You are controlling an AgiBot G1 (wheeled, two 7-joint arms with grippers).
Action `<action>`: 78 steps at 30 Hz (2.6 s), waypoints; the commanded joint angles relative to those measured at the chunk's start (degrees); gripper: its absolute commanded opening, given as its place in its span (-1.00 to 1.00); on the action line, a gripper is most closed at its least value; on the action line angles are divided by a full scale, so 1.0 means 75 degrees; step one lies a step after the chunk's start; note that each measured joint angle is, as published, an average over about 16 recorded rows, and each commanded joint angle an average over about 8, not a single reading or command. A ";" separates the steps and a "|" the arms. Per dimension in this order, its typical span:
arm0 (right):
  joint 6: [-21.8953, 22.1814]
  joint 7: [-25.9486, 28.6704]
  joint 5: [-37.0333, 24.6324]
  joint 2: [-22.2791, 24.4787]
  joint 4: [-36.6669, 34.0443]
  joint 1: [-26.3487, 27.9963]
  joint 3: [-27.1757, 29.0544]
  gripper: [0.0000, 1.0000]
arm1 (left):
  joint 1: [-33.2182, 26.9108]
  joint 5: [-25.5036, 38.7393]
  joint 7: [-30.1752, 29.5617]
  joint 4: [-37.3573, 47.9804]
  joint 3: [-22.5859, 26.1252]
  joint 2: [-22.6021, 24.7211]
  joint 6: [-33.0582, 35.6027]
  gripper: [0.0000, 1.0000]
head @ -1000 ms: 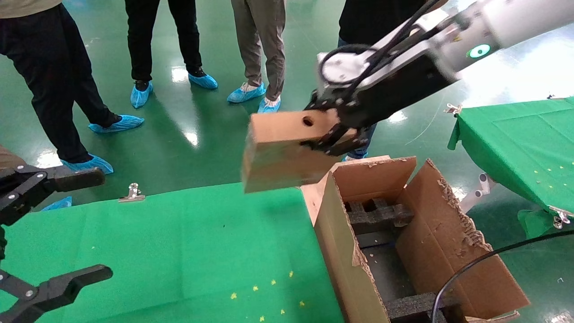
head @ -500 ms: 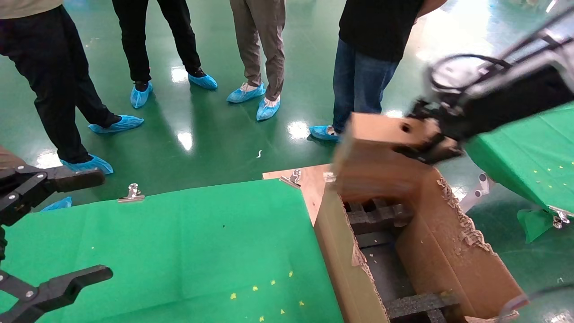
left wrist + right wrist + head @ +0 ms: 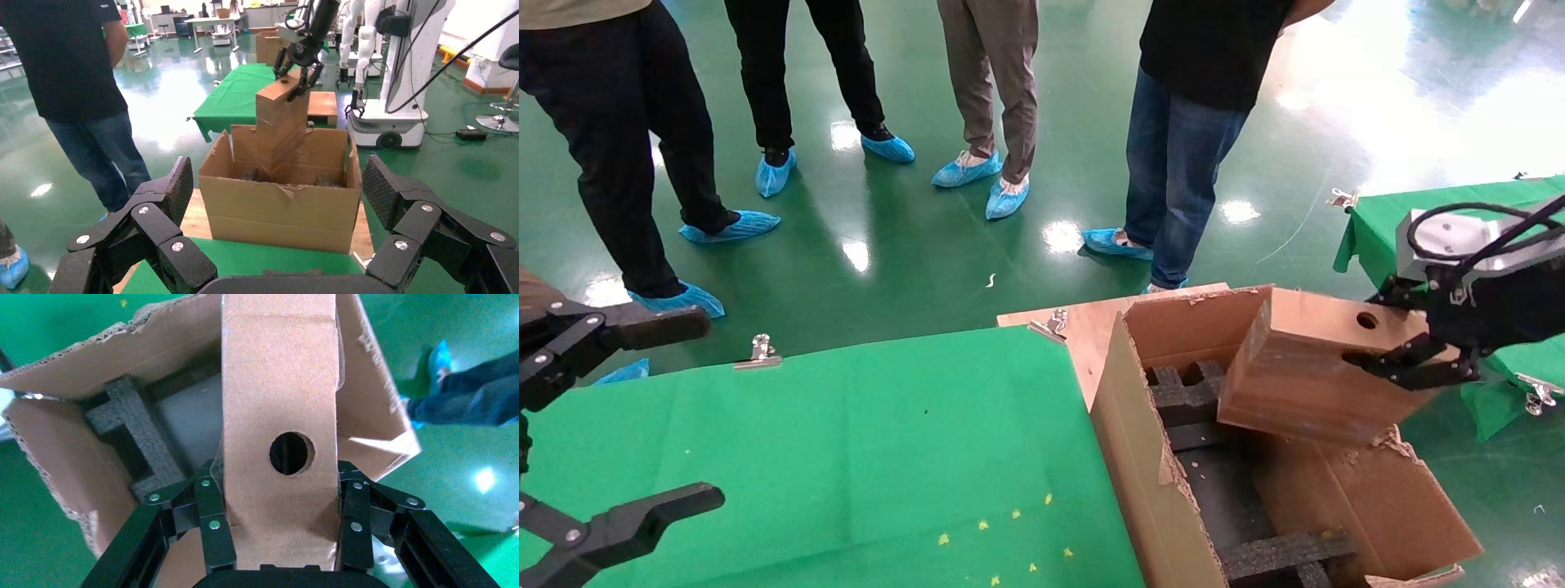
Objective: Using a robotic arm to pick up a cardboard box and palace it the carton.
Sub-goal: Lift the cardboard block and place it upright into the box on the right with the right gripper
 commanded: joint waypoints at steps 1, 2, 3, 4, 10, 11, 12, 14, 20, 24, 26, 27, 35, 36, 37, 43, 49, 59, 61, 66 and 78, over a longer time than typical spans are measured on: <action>0.0048 0.0124 0.0024 0.0135 0.0100 -0.0024 -0.0110 -1.00 | 0.0000 0.0000 0.0000 0.0000 0.0000 0.0000 0.0000 1.00; 0.0071 0.0156 0.0039 0.0161 0.0123 -0.0036 -0.0132 -1.00 | 0.0000 0.0000 0.0000 0.0000 0.0000 0.0000 0.0000 1.00; 0.0091 0.0177 0.0049 0.0180 0.0143 -0.0048 -0.0150 -1.00 | 0.0001 0.0000 0.0000 0.0001 0.0000 0.0000 -0.0001 1.00; 0.0102 0.0185 0.0046 0.0190 0.0161 -0.0056 -0.0168 -1.00 | 0.0001 -0.0001 0.0000 0.0001 0.0000 0.0000 -0.0001 1.00; 0.0124 0.0196 0.0050 0.0177 0.0176 -0.0080 -0.0180 -1.00 | 0.0002 -0.0001 0.0000 0.0002 0.0000 0.0000 -0.0002 1.00; 0.0122 0.0194 0.0051 0.0170 0.0169 -0.0080 -0.0174 -1.00 | 0.0001 -0.0001 0.0000 0.0002 0.0000 0.0000 -0.0002 1.00; 0.0119 0.0192 0.0051 0.0165 0.0163 -0.0080 -0.0167 -1.00 | 0.0001 -0.0001 0.0000 0.0002 0.0000 0.0000 -0.0001 1.00; 0.0109 0.0185 0.0052 0.0150 0.0145 -0.0077 -0.0150 -1.00 | 0.0001 -0.0001 0.0000 0.0002 0.0000 0.0000 -0.0001 1.00; 0.0144 0.0300 0.0094 0.0152 0.0080 -0.0118 -0.0135 -1.00 | 0.0001 -0.0001 0.0000 0.0002 0.0000 0.0000 -0.0001 1.00; 0.0356 0.0944 0.0174 0.0225 0.0029 -0.0266 -0.0177 -1.00 | 0.0001 -0.0001 0.0001 0.0002 0.0000 0.0000 -0.0001 1.00; 0.0534 0.1517 0.0196 0.0285 0.0070 -0.0362 -0.0211 -1.00 | 0.0001 -0.0001 0.0001 0.0002 0.0000 0.0000 -0.0001 1.00; 0.0636 0.1837 0.0186 0.0324 0.0134 -0.0406 -0.0232 -1.00 | 0.0001 -0.0001 0.0001 0.0002 0.0000 0.0000 -0.0001 1.00; 0.1618 0.4980 -0.0351 0.0885 0.1487 -0.0689 -0.0491 -1.00 | 0.0001 -0.0001 0.0001 0.0003 0.0000 0.0000 -0.0001 1.00; 0.1757 0.5427 -0.0480 0.0966 0.1728 -0.0719 -0.0532 -1.00 | 0.0001 -0.0001 0.0001 0.0003 0.0000 0.0000 -0.0001 1.00; 0.1889 0.5865 -0.0622 0.1043 0.1966 -0.0745 -0.0573 -1.00 | 0.0001 -0.0002 0.0001 0.0003 0.0001 0.0000 -0.0001 1.00; 0.2516 0.8551 -0.1721 0.1417 0.3438 -0.0847 -0.0804 -1.00 | 0.0001 -0.0002 0.0001 0.0003 0.0001 -0.0001 -0.0001 1.00; 0.2684 1.0459 -0.2563 0.1386 0.4160 -0.0968 -0.0985 -1.00 | 0.0001 -0.0002 0.0001 0.0003 0.0001 -0.0001 -0.0001 1.00; 0.2817 1.1745 -0.2696 0.1070 0.4219 -0.1303 -0.1158 -1.00 | 0.0001 -0.0002 0.0002 0.0003 0.0002 -0.0001 -0.0002 1.00; 0.2909 1.1934 -0.2764 0.1008 0.4222 -0.1391 -0.1199 -1.00 | 0.0000 -0.0002 0.0002 0.0003 0.0002 -0.0001 -0.0002 1.00; 0.3193 1.2368 -0.3033 0.0850 0.4229 -0.1634 -0.1319 -1.00 | 0.0000 -0.0002 0.0002 0.0003 0.0002 -0.0001 -0.0002 1.00; 0.3563 1.3013 -0.3436 0.0629 0.4239 -0.2004 -0.1498 -1.00 | 0.0000 -0.0003 0.0002 0.0003 0.0002 -0.0001 -0.0002 1.00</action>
